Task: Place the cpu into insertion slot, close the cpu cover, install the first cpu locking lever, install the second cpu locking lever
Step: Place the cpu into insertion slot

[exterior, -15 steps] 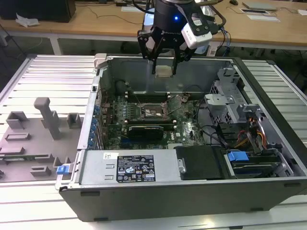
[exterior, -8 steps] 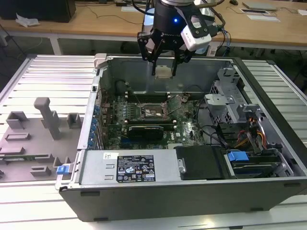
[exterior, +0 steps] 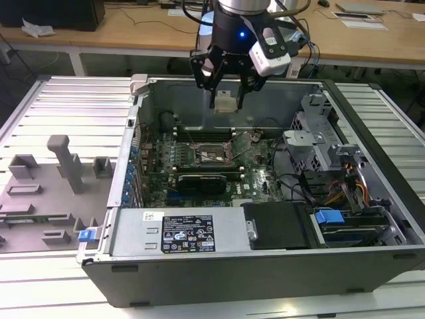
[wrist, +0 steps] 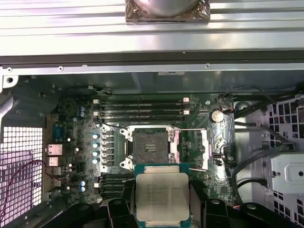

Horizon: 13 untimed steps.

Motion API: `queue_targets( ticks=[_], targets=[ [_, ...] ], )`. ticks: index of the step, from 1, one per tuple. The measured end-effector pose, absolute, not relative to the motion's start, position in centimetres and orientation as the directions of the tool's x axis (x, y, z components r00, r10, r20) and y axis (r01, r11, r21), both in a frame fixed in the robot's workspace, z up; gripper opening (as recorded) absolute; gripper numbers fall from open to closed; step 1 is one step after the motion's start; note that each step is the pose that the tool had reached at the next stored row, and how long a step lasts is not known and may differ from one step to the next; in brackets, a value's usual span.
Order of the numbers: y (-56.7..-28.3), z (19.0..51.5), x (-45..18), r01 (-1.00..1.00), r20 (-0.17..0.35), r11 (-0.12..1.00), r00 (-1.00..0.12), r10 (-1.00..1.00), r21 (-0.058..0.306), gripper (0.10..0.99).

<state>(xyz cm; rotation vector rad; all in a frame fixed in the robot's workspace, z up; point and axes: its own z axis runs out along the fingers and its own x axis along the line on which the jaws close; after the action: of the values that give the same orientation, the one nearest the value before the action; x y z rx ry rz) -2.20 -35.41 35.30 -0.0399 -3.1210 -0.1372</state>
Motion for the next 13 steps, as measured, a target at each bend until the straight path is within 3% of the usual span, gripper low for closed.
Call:
queue_targets(
  ticks=[13],
  targets=[
    [-35.4,34.1,-2.2,0.026,0.018,0.996,-1.000,0.025,0.080,0.541]
  ],
)
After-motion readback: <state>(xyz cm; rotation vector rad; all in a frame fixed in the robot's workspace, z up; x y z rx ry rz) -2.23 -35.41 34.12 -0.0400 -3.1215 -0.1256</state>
